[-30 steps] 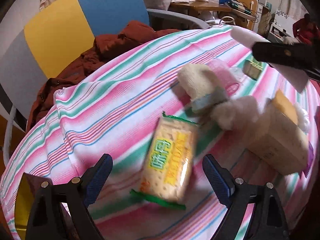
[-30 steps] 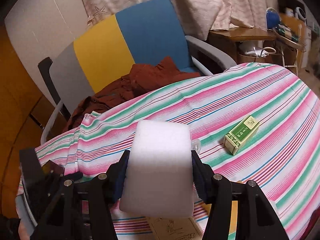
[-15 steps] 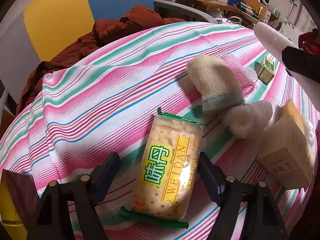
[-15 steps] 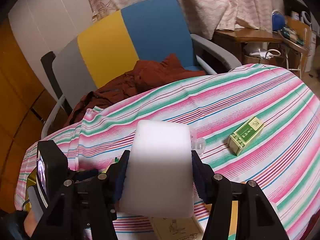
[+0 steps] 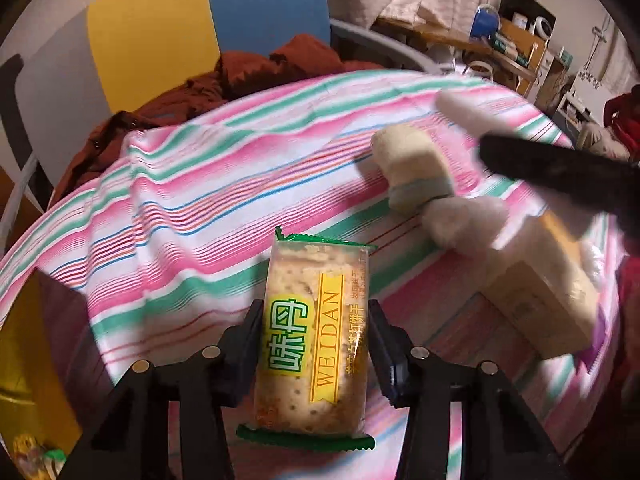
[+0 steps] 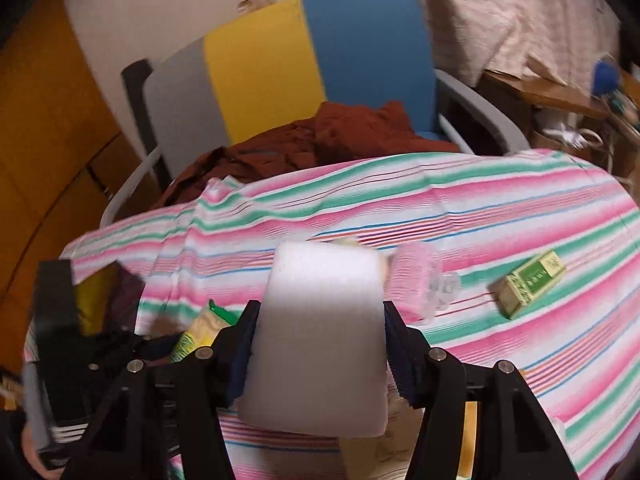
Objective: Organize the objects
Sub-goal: 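Grasp the WEIDAN cracker packet with the left tool while the right tool holds the foam block, then place the cracker packet and white foam block into the gold tray with both tools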
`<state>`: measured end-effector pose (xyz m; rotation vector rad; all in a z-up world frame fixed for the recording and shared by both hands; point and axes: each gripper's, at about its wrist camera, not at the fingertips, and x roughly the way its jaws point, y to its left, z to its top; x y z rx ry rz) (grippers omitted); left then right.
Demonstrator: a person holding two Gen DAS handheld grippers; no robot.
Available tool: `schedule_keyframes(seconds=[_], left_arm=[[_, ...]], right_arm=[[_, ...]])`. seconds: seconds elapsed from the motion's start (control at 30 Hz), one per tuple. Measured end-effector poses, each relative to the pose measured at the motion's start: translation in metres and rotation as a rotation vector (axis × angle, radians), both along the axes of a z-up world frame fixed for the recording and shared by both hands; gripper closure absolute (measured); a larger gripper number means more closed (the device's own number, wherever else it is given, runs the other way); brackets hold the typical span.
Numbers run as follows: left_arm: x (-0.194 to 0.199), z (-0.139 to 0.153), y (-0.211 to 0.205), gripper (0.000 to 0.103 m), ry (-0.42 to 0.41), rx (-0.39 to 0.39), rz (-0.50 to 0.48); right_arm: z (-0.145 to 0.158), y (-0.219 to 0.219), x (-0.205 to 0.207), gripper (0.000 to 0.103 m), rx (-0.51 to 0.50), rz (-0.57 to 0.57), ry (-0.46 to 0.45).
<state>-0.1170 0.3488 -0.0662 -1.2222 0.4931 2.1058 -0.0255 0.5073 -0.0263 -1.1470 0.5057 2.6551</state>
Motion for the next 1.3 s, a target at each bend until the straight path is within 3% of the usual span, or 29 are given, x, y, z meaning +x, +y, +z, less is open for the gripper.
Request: schedule_keyframes(seconds=[0.13, 0.37, 0.57, 0.83, 1.03, 1.3], left_arm=[[0.009, 0.022, -0.019, 0.054, 0.010, 0.072, 0.044], [0.028, 0.052, -0.068, 0.054, 0.075, 0.123, 0.123], [0.043, 0.067, -0.133, 0.054, 0.115, 0.168, 0.224], [0.048, 0.064, -0.235, 0.054, 0.139, 0.164, 0.421], [0.051, 0.054, -0.295, 0.054, 0.132, 0.168, 0.548], [0.064, 0.036, -0.332, 0.054, 0.108, 0.179, 0.597]], right_arm=[[0.001, -0.010, -0.001, 0.044, 0.005, 0.052, 0.014], [-0.001, -0.027, -0.003, 0.044, 0.016, 0.112, 0.000], [-0.002, -0.039, -0.002, 0.044, 0.013, 0.138, -0.015], [0.015, -0.071, 0.006, 0.044, 0.012, 0.180, 0.016], [0.036, -0.129, 0.003, 0.044, -0.006, 0.279, 0.062], [0.042, -0.229, -0.026, 0.044, -0.024, 0.440, 0.047]])
